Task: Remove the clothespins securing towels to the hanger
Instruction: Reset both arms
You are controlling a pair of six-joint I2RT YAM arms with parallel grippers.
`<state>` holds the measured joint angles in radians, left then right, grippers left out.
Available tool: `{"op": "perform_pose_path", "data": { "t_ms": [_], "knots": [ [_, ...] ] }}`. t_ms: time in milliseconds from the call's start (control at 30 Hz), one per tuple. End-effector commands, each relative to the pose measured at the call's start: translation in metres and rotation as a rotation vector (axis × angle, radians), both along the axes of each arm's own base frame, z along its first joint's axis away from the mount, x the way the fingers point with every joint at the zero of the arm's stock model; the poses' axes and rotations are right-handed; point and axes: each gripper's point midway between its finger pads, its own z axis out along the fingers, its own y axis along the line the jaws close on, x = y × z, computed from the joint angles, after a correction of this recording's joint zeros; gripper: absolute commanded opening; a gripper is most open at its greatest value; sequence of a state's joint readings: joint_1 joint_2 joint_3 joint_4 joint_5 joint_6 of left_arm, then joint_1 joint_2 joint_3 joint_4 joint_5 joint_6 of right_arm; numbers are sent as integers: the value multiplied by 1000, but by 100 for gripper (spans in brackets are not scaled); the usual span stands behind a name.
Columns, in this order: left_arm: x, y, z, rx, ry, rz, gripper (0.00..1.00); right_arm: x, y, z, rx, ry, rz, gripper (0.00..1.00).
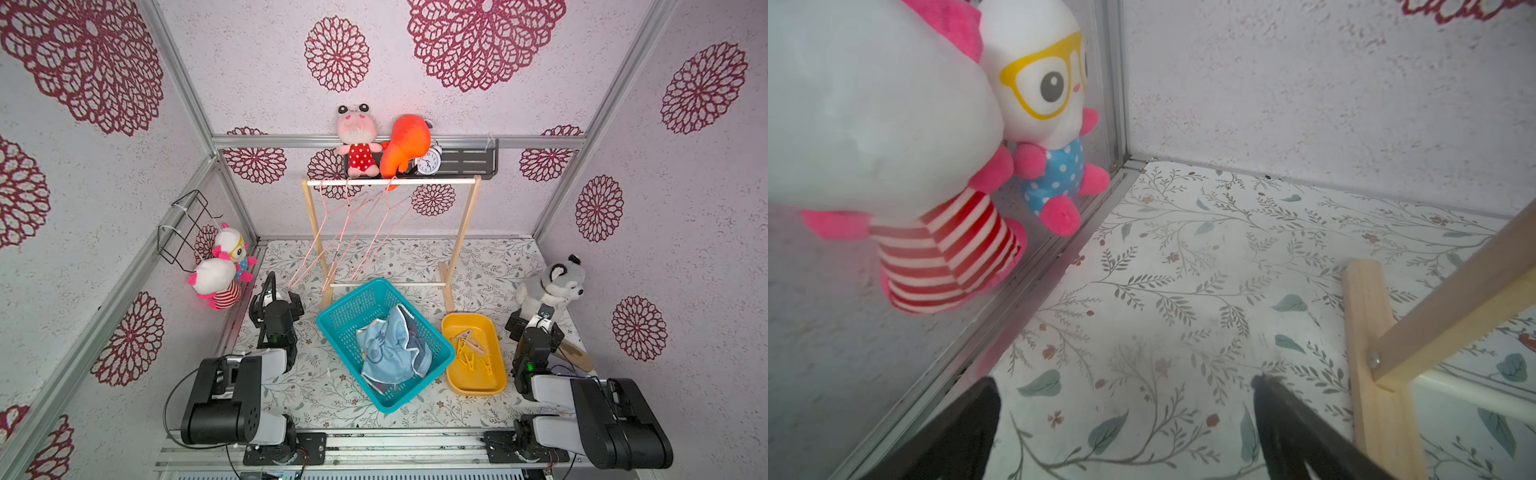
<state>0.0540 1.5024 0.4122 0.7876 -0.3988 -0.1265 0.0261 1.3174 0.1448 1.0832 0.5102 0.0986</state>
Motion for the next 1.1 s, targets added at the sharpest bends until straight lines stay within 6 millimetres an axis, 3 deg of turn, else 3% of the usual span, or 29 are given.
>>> {"op": "perform_pose_path", "data": {
  "t_ms": [0, 133, 733, 867, 933, 967, 1033, 1067],
  "knots": [
    [12, -12, 5, -15, -68, -125, 98, 17, 18, 14, 33, -109, 132, 99],
    [15, -14, 4, -17, -62, -134, 98, 27, 32, 1, 8, -83, 218, 99],
    [16, -11, 3, -33, -47, -130, 98, 32, 26, -3, 17, -52, 178, 99],
    [16, -11, 3, -33, -48, -130, 98, 40, 55, -3, -21, -32, 358, 99],
    [15, -11, 2, -34, -47, -131, 98, 37, 32, -3, 7, -41, 217, 99],
    [15, -10, 3, -33, -48, -129, 98, 36, 31, -5, 16, -34, 204, 99],
    [16, -10, 3, -33, -49, -131, 98, 44, 65, -3, -32, -28, 419, 99],
    [16, -10, 3, -33, -48, -130, 98, 44, 67, -5, -34, -9, 425, 99]
  ]
}}
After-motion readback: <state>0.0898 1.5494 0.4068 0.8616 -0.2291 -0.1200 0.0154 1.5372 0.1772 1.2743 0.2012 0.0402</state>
